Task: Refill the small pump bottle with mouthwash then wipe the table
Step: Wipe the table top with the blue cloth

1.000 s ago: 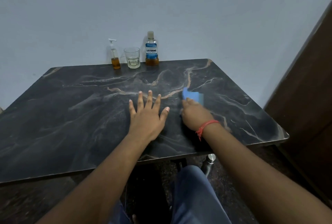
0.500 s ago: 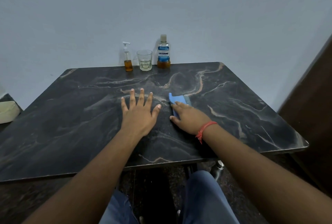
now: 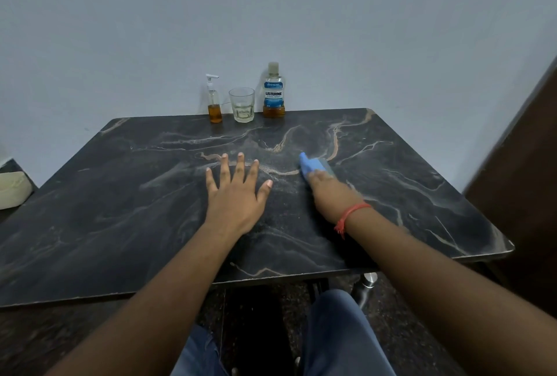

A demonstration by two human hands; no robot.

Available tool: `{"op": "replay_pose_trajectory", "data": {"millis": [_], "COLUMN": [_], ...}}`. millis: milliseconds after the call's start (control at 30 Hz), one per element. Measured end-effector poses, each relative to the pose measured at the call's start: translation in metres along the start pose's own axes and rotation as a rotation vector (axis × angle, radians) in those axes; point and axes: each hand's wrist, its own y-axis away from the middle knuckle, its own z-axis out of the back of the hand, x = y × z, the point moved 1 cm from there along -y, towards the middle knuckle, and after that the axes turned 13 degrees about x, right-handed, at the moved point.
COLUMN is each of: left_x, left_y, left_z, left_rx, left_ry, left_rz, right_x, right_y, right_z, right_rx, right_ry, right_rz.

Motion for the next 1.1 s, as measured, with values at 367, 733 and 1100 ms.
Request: {"op": "replay_pose_trajectory", "data": {"millis": [367,733,1100], "left_x": [-0.004,-0.019,-0.025], "left_y": [-0.006,-0.009,-0.006], "left_z": [-0.005,-0.007,-0.003], "left_rx": [-0.009,-0.002,0.022], "left_ry": [0.0,0.021,0.02], "left_rz": [-0.016,-0.042,-0.04], "right_x": [-0.044,-0.067,-0.077], "right_y": [0.014,0.004,-0.008], "right_z": [0.006,0.019,0.028], "right_rx": [0.054,-0.135,-0.152], "right_ry": [-0.004,-0.069,-0.111], "right_rz": [-0.097,-0.25,-0.35]}}
